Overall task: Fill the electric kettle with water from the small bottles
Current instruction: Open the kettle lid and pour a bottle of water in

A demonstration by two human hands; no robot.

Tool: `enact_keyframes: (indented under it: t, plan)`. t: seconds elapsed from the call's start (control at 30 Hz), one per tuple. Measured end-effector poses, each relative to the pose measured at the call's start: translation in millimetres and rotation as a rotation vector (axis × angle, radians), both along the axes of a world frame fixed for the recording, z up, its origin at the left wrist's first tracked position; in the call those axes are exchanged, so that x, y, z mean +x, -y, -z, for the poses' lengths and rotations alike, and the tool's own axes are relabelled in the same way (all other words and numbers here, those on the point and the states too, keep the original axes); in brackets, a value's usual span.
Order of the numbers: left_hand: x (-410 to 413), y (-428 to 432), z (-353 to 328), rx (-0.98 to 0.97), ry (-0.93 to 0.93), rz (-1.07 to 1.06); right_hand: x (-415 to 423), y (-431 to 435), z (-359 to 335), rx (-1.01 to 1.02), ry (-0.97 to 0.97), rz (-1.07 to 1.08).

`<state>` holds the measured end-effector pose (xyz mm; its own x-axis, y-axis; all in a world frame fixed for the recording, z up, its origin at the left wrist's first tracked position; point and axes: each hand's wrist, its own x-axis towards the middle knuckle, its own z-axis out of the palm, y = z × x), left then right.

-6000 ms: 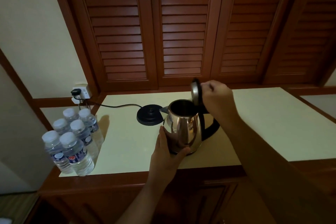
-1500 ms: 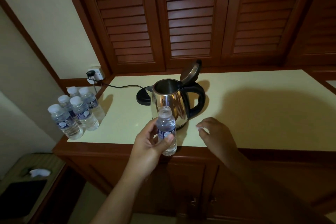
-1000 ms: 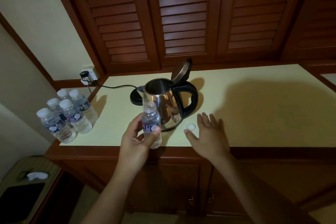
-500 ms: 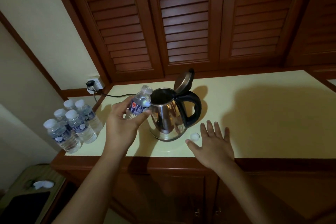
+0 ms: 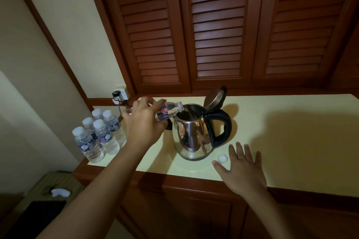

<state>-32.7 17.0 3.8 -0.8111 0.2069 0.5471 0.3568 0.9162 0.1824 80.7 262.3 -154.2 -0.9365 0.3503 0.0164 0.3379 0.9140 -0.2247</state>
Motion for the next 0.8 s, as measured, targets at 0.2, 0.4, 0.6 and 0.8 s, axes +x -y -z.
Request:
enact_keyframes:
  t: [0.2, 0.4, 0.6, 0.8]
  plan:
    - [0, -1, -1, -0.124, -0.065, -0.022, 0, -1, 0, -0.004, 0.01, -0.002]
    - [-3, -5, -2, -0.191, -0.112, 0.012, 1, -1, 1, -0.002, 0.009, 0.001]
    - [-6, -7, -8, -0.263, -0.128, 0.021, 1, -1, 1, -0.004, 0.003, 0.004]
    - [-8, -12, -11, -0.305, -0.152, 0.047, 0, -1, 2, -0.011, -0.012, 0.004]
